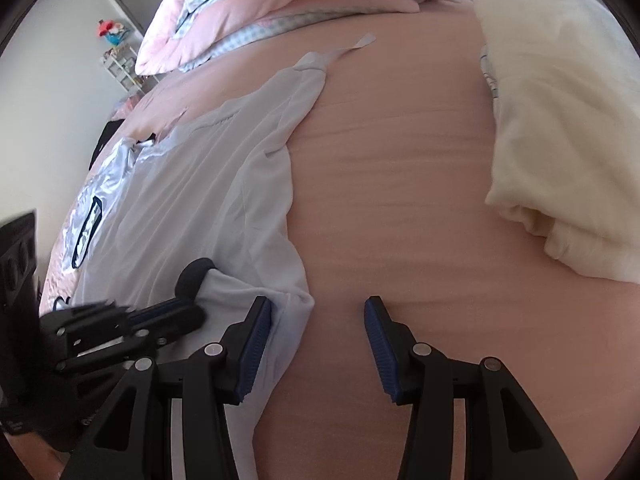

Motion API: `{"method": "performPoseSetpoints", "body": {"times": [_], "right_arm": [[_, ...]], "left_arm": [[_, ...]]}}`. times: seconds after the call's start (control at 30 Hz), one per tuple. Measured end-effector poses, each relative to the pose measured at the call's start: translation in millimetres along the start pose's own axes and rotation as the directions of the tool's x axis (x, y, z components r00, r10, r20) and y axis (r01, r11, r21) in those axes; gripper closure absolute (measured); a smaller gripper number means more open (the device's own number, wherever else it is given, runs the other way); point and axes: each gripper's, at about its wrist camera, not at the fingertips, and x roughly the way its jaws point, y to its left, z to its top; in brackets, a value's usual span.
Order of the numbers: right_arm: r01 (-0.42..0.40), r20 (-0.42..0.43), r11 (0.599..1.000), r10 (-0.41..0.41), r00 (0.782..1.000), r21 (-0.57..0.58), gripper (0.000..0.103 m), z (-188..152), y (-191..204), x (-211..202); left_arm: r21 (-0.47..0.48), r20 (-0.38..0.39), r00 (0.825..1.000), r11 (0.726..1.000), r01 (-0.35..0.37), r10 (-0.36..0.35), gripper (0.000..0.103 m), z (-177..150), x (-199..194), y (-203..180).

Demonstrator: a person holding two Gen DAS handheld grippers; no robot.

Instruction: Fold clothes

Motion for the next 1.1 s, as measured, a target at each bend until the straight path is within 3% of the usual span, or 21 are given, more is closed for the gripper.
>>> {"method": "performPoseSetpoints", "body": {"times": [0.1, 0.2, 0.37, 0.5, 0.6, 0.77, 0.93, 1.03, 1.1], "right_arm": [[0.012, 0.014, 1.0, -0.012, 1.0, 0.01, 0.055, -5.9, -7.4, -13.1], [-0.022, 0.01, 1.0, 0.022, 1.0, -0.004, 0.055, -28.0, -0.9, -29.3], [-0.041, -0.055, 0.992, 0.034, 0.998, -0.123, 0.055, -70.5, 32.4, -42.6], [0.034, -0.103, 0.968, -0.062, 0.993, -0.247, 0.055, -99.8, 49.4, -33.5], [0.098, -0.081, 0.936, -0.133, 0.988, -0.338, 0.053, -116.1, 56.0, -38.0], [0.118, -0.098, 0.943, -0.155, 0.983, -0.31, 0.05, -134.5, 40.5, -53.6], [0.082, -0.049, 0.966, -0.097, 0.994, -0.243, 0.05, -129.0, 31.9, -68.1], [0.08, -0.019, 0.97, -0.086, 0.996, -0.23, 0.049, -121.9, 34.5, -62.6], [0.086, -0.057, 0.968, -0.102, 0.993, -0.235, 0.049, -118.1, 39.1, -50.5]], "left_arm": [[0.112, 0.011, 0.997, 0.991, 0.078, -0.079, 0.097, -18.5, -20.7, -23.4], [0.195, -0.044, 0.997, 0.978, 0.076, -0.068, 0.097, -40.3, -16.8, -38.1], [0.098, -0.046, 0.995, 0.99, 0.097, -0.093, 0.097, -52.7, -15.6, -24.9], [0.08, -0.064, 0.991, 0.99, 0.119, -0.114, 0.096, -55.2, -15.0, -20.5], [0.096, -0.06, 0.992, 0.988, 0.12, -0.114, 0.096, -61.2, -14.8, -20.5], [0.107, -0.054, 0.991, 0.986, 0.125, -0.12, 0.096, -67.9, -15.6, -22.8], [0.12, -0.005, 0.994, 0.987, 0.109, -0.109, 0.096, -69.3, -29.3, -29.1], [0.124, -0.018, 0.995, 0.987, 0.103, -0.102, 0.096, -71.4, -28.1, -29.3], [0.118, -0.058, 0.996, 0.99, 0.078, -0.072, 0.096, -73.6, -18.3, -26.6]]}}
